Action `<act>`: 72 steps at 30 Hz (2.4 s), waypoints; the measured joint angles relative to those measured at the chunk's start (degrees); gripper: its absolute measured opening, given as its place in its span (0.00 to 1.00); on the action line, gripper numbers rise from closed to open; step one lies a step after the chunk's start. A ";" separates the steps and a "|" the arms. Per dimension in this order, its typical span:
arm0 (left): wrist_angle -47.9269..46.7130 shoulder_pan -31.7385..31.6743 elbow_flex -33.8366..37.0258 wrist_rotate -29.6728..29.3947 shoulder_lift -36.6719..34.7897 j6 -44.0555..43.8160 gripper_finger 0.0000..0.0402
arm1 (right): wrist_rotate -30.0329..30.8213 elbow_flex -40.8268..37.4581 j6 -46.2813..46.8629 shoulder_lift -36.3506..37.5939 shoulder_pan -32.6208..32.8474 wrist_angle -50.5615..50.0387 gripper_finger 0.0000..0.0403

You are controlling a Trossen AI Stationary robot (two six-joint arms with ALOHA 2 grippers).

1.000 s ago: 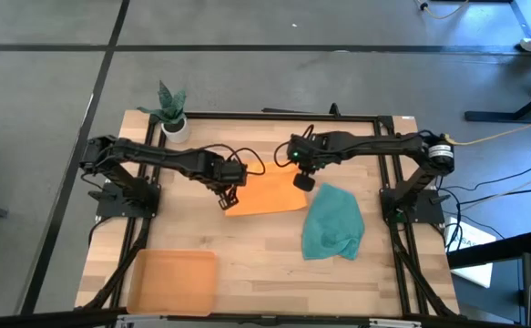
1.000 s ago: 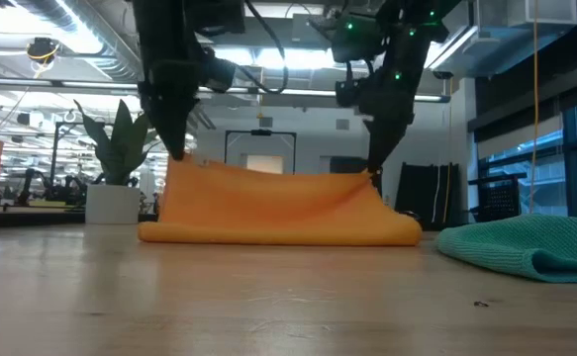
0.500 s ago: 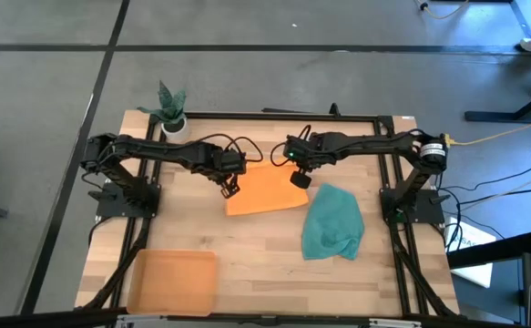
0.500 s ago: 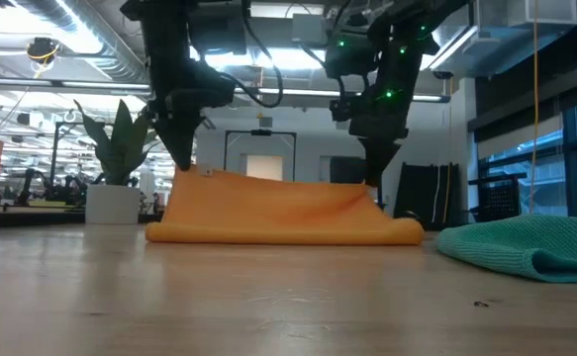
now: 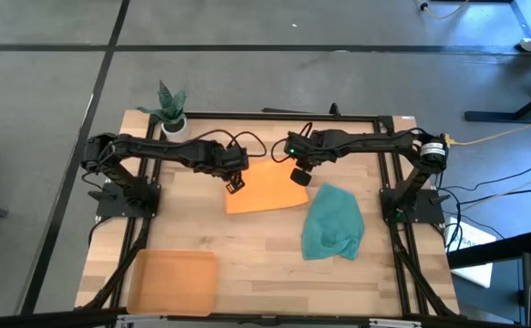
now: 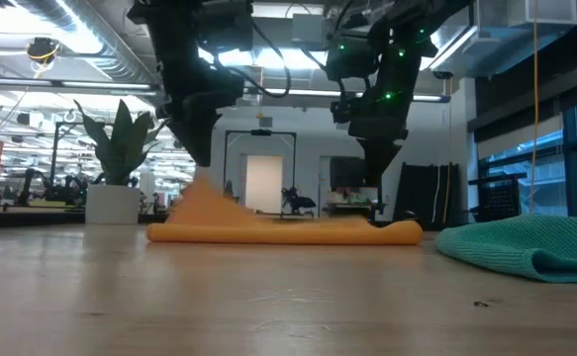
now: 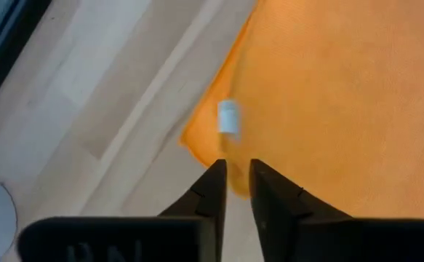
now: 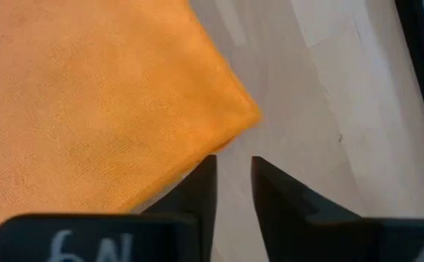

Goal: Roll microfiber towels into tight, uniform cylinder then place into a basket
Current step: Roll the orange microfiber towel

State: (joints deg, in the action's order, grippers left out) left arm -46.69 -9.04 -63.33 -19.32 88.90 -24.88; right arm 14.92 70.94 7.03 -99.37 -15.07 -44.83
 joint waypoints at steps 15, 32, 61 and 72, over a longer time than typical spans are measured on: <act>-0.01 -3.01 0.00 12.73 0.00 -3.08 0.22 | -24.72 4.04 4.62 0.13 -2.55 -2.74 0.38; 9.56 0.61 4.67 16.88 5.26 0.09 0.21 | -34.05 -7.00 5.94 0.15 0.92 4.49 0.38; 10.63 9.20 9.50 14.39 9.14 1.92 0.21 | -20.27 -16.17 7.61 0.09 -0.24 18.27 0.38; 14.40 13.67 10.44 14.37 9.00 -0.50 0.21 | -22.96 -15.84 7.22 0.06 -2.58 21.44 0.38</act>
State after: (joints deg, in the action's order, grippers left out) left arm -32.29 4.63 -52.89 -4.95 97.91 -25.38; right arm -8.05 55.10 14.24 -99.32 -17.65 -23.39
